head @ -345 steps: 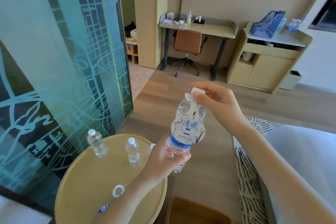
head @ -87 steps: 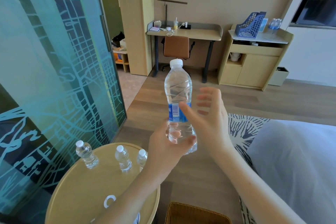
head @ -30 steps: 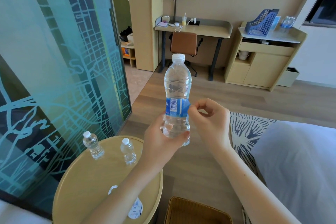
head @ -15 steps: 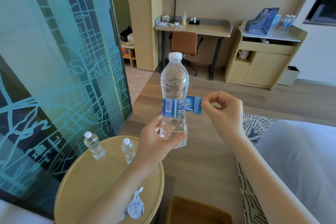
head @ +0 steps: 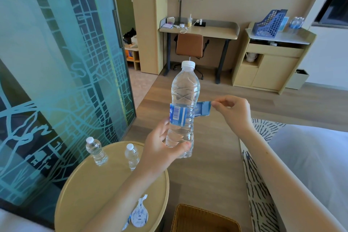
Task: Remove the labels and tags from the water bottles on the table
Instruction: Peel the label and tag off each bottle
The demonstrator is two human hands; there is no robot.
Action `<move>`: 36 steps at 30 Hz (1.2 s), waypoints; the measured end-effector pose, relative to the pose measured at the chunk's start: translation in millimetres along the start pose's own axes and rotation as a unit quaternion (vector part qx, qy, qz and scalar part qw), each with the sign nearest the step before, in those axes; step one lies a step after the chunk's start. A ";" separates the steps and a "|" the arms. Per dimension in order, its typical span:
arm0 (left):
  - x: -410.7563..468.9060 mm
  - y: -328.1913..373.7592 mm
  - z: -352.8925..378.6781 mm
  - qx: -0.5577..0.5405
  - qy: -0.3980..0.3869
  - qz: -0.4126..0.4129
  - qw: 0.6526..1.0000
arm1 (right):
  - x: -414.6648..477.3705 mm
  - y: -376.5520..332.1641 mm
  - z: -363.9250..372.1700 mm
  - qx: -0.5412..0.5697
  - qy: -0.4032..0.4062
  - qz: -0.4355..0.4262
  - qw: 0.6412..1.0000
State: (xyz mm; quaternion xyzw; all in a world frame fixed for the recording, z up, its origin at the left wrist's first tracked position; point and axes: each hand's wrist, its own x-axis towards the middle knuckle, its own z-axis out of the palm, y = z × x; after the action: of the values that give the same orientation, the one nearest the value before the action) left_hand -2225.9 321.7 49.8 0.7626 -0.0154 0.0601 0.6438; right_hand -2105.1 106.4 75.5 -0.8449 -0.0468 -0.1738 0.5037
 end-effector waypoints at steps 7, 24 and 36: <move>-0.3 -4.2 0.2 -0.001 0.003 -0.021 1.000 | 5.4 11.6 -5.5 -0.009 0.001 0.028 1.000; 3.5 -11.1 14.2 0.009 0.027 -0.050 0.998 | -32.0 -54.7 9.5 0.148 -0.122 0.006 0.981; 0.5 -13.8 19.6 0.020 0.012 -0.028 0.999 | -28.8 -66.1 17.4 0.183 -0.082 0.019 0.979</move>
State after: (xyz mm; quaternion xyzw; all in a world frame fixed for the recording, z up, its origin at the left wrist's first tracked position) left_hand -2222.5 304.9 33.1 0.7744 0.0150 0.0520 0.6304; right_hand -2144.5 156.6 113.4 -0.7503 -0.1034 -0.0825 0.6477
